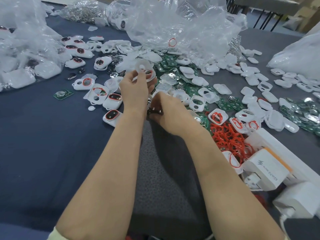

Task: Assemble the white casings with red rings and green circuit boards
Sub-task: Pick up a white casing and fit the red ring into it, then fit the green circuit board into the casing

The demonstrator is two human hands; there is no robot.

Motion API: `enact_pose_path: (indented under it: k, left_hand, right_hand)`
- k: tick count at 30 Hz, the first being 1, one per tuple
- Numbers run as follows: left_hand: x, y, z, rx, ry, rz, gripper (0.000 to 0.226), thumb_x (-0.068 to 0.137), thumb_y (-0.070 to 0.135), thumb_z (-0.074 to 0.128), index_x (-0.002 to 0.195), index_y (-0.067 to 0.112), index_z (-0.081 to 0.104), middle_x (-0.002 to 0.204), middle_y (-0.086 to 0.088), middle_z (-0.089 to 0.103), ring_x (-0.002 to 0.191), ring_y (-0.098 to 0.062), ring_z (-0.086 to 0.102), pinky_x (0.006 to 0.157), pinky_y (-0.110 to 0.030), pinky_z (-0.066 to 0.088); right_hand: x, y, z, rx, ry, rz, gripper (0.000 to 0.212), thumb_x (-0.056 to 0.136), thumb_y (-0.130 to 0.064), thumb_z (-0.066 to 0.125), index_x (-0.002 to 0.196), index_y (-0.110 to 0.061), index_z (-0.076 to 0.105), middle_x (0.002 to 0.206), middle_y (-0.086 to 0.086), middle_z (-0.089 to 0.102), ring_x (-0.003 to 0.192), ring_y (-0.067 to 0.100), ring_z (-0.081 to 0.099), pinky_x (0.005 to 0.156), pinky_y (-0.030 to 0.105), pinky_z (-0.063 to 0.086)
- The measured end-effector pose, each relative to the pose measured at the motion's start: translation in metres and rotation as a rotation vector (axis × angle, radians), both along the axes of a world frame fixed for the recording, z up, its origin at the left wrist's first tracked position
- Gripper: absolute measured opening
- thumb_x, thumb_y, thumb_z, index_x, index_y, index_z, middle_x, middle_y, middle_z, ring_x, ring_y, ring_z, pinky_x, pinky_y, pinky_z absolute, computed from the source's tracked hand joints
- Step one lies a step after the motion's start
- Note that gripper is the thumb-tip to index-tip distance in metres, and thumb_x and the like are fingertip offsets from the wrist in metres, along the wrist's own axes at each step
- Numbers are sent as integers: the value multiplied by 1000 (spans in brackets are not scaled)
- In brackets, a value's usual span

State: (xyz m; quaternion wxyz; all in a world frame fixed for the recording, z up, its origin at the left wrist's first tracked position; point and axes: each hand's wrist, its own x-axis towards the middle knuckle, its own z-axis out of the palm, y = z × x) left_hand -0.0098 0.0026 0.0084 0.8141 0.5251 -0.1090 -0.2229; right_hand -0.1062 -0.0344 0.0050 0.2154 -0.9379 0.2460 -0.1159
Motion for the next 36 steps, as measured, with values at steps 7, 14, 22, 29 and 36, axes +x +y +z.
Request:
enact_pose_path:
  k: [7,14,22,29,36]
  left_hand:
    - [-8,0,3,48,-22,-213,19,98,7,46,84,9,59,80,-7,68,59,-9,69,59,-19,54]
    - [-17,-1,1,129,-162,-388,19,98,15,51,90,6,66,78,-6,69,72,-14,70,72,-23,58]
    - [-18,1,0,129,-193,-368,20,93,-7,47,90,7,61,80,-7,70,71,-10,70,70,-19,57]
    - [-20,0,-2,206,-389,-343,20,93,-4,49,98,12,60,81,-3,70,69,-9,71,68,-22,56]
    - [-21,-2,-6,350,-566,-304,21,91,2,52,98,19,61,79,-7,72,74,-19,71,82,-42,58]
  right_hand:
    - [-12,-15,14,97,-665,-329,11,85,-9,66,95,-9,70,91,6,69,80,16,64,77,22,50]
    - [-12,-19,10,-95,-582,-318,18,89,-7,60,100,-7,73,102,11,63,95,24,59,82,28,46]
    - [-10,-19,7,57,-628,-303,17,88,-7,62,101,-9,72,100,4,58,87,10,54,78,7,41]
    - [-11,-24,8,317,-661,-412,21,87,-13,64,108,-11,60,92,2,69,86,17,65,85,31,50]
    - [-9,-28,4,252,-543,-441,11,88,-16,65,94,-7,67,83,-1,65,86,18,63,78,25,46]
